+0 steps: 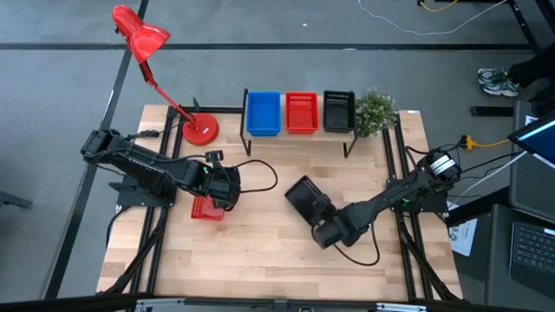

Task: Stack baskets on shelf by color
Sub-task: Stack the black bin on top of the black bin on the shelf, then stack the red bin on top of the red bin on the shelf

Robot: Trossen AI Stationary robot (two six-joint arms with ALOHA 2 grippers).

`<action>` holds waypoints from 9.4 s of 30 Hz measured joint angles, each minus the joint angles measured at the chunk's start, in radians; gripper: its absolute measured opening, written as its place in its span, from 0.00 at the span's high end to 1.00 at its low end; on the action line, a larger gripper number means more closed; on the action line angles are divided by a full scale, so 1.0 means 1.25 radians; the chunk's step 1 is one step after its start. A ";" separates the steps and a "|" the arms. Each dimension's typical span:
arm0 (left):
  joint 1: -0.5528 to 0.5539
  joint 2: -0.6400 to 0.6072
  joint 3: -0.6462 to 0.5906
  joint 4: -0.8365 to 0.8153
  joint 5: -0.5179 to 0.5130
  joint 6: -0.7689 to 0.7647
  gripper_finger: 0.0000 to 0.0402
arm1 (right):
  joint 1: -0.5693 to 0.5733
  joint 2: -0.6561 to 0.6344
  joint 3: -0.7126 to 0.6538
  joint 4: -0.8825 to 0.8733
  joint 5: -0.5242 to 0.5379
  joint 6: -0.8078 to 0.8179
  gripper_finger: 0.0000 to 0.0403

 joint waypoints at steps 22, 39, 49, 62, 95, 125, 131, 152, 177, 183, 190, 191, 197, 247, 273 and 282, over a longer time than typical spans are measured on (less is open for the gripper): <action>0.000 0.000 0.000 0.000 -0.011 0.000 1.00 | -0.002 0.001 0.063 0.071 -0.009 0.235 0.73; 0.000 0.000 0.000 0.004 -0.011 0.000 1.00 | -0.025 0.088 0.063 0.101 0.046 0.334 0.73; 0.000 0.000 0.000 0.005 -0.011 0.000 1.00 | -0.023 0.074 0.110 0.105 0.118 0.356 0.73; 0.000 0.000 0.000 0.006 -0.011 0.000 1.00 | -0.067 0.074 0.069 0.107 0.154 0.313 0.73; 0.000 0.000 0.000 0.021 -0.011 0.000 1.00 | -0.040 0.066 0.327 -0.152 0.247 0.440 1.00; 0.000 0.000 -0.124 0.057 -0.011 0.000 1.00 | -0.435 -0.375 0.321 -0.390 0.289 0.148 1.00; -0.001 0.000 -0.131 0.121 0.001 -0.027 1.00 | -0.512 -0.415 0.190 -0.174 0.194 -0.048 1.00; 0.000 0.000 -0.131 0.132 0.013 -0.015 1.00 | -0.783 -0.380 0.132 -0.073 -0.101 -0.168 1.00; 0.000 0.000 -0.131 0.134 0.013 -0.017 1.00 | -0.793 -0.368 0.132 -0.085 -0.132 -0.110 0.75; 0.000 0.000 -0.131 0.134 0.013 -0.017 1.00 | -0.784 -0.368 0.133 -0.086 -0.151 -0.068 0.67; -0.001 0.000 -0.131 0.133 0.013 -0.016 1.00 | -0.742 -0.369 0.173 -0.087 -0.159 -0.027 0.65; -0.001 0.000 -0.131 0.133 0.014 -0.017 1.00 | -0.735 -0.369 0.180 -0.086 -0.159 0.006 0.65; -0.032 0.000 -0.081 -0.004 0.113 -0.095 1.00 | -0.687 -0.370 0.191 -0.180 -0.255 0.242 0.65; -0.317 0.172 -0.055 0.041 0.290 -0.244 0.65 | -0.367 -0.369 0.190 -0.198 -0.212 0.444 0.65; -0.293 0.249 0.100 -0.233 0.201 -0.280 0.65 | -0.351 -0.369 0.190 -0.190 -0.185 0.440 0.65; -0.290 0.207 0.079 -0.367 0.119 -0.369 0.65 | -0.351 -0.369 0.190 -0.190 -0.185 0.439 0.65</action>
